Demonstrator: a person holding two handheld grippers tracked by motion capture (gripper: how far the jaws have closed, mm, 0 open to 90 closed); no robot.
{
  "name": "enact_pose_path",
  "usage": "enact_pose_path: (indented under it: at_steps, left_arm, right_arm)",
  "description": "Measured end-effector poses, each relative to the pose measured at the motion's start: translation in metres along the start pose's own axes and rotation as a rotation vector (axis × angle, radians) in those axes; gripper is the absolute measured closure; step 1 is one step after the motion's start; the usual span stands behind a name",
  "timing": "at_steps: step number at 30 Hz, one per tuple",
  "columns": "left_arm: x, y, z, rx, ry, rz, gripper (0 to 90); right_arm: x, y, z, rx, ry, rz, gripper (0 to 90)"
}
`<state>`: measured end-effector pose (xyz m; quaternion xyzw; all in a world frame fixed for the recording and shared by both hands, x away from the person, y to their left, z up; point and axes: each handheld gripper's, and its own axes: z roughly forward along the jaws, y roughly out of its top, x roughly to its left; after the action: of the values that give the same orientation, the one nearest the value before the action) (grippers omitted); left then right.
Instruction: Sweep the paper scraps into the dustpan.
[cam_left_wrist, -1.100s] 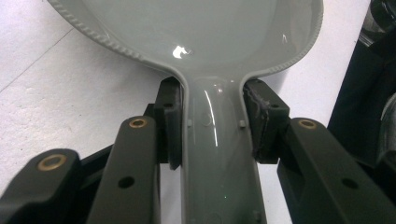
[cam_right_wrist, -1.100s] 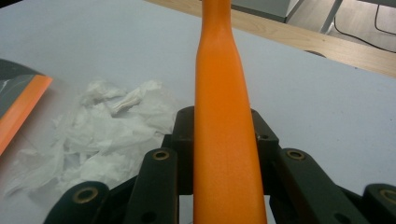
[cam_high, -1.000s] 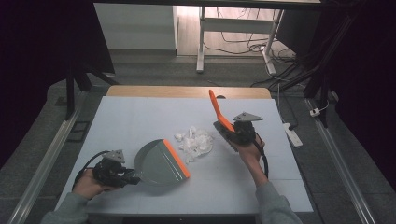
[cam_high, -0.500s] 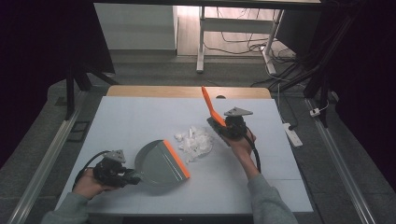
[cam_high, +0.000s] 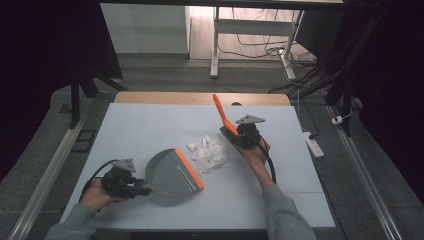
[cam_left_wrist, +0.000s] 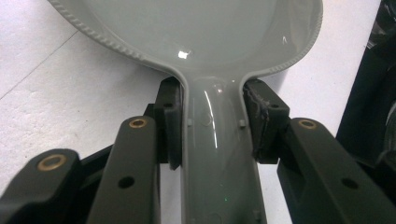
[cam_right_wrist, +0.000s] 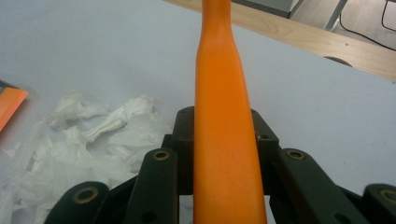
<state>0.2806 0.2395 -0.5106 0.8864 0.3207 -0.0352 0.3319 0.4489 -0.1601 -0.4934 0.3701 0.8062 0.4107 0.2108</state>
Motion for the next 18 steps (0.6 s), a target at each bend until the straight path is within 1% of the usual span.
enact_pose_path:
  at_steps: [4, 7, 11, 18]
  left_arm:
    - [0.002, 0.001, 0.002, 0.004, -0.003, -0.002, 61.2]
    - [0.004, 0.002, 0.003, 0.003, -0.006, -0.012, 61.2]
    - [0.005, 0.004, 0.005, 0.008, -0.008, -0.012, 61.2]
    - [0.005, 0.005, 0.006, 0.009, -0.009, -0.011, 61.2]
  right_arm:
    - [0.000, -0.001, 0.003, 0.009, -0.003, 0.001, 70.3]
    - [0.001, -0.001, 0.006, 0.017, 0.002, 0.001, 70.3]
    - [0.006, -0.002, 0.011, 0.033, 0.008, -0.017, 70.3]
    - [0.015, -0.001, 0.016, 0.041, 0.024, -0.040, 70.3]
